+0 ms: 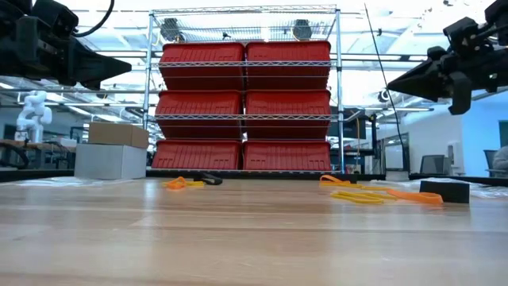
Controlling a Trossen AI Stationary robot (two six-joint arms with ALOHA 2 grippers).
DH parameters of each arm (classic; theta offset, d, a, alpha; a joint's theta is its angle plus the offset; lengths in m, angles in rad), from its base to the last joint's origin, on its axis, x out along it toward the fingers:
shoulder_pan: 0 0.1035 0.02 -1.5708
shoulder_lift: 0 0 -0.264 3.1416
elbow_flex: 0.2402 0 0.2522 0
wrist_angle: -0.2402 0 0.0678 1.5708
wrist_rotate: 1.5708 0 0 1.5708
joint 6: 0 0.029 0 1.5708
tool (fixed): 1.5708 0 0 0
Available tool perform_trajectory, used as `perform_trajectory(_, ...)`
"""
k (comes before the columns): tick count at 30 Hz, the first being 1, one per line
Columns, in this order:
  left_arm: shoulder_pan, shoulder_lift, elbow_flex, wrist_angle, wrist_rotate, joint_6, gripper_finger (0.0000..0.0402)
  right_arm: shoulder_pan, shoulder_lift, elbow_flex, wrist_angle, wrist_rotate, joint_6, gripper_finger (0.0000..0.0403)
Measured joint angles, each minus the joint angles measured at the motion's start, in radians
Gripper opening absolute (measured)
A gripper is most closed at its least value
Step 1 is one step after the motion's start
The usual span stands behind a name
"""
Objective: Sort rubber bands
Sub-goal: Open the top right transparent zip bag
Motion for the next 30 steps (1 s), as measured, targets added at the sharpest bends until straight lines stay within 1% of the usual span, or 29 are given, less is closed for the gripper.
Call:
perform_trajectory(2,0.000,0.000,0.000,0.000,0.000,0.000,0.0008,0.000,0.000,0.000,0.000,0.000,0.008,0.0000)
perform_trajectory(3,0.000,0.000,0.000,0.000,0.000,0.000,0.0008,0.000,0.000,0.000,0.000,-0.001,0.039,0.0000)
perform_trajectory(6,0.000,0.000,0.000,0.000,0.000,0.000,0.0008,0.003,0.000,0.000,0.007,-0.034,0.235,0.0000)
perform_trajectory(8,0.000,0.000,0.000,0.000,0.000,0.000,0.0008,0.003,0.000,0.000,0.036,-0.034,0.304,0.0000)
perform_trajectory(10,0.000,0.000,0.000,0.000,0.000,0.000,0.0008,0.003,0.000,0.000,0.093,-0.068,0.347,0.0000)
perform_trajectory(13,0.000,0.000,0.000,0.000,0.000,0.000,0.0008,0.003,0.000,0.000,0.220,-0.145,0.379,0.0000)
perform_trajectory(16,0.000,0.000,0.000,0.000,0.000,0.000,0.0008,0.003,0.000,0.000,0.308,-0.181,0.380,0.0000)
perform_trajectory(19,0.000,0.000,0.000,0.000,0.000,0.000,0.0008,0.003,0.003,0.000,0.360,-0.203,0.387,0.0000)
perform_trajectory(22,0.000,0.000,0.000,0.000,0.000,0.000,0.0008,0.000,0.015,0.000,0.434,-0.194,0.433,0.0000)
perform_trajectory(24,0.000,0.000,0.000,0.000,0.000,0.000,0.0008,-0.005,0.031,0.000,0.481,-0.151,0.487,0.0000)
perform_trajectory(27,0.000,0.000,0.000,0.000,0.000,0.000,0.0008,-0.024,0.071,0.001,0.479,-0.078,0.555,0.0000)
perform_trajectory(30,0.000,0.000,0.000,0.000,0.000,0.000,0.0008,-0.048,0.141,0.001,0.480,-0.051,0.641,0.0000)
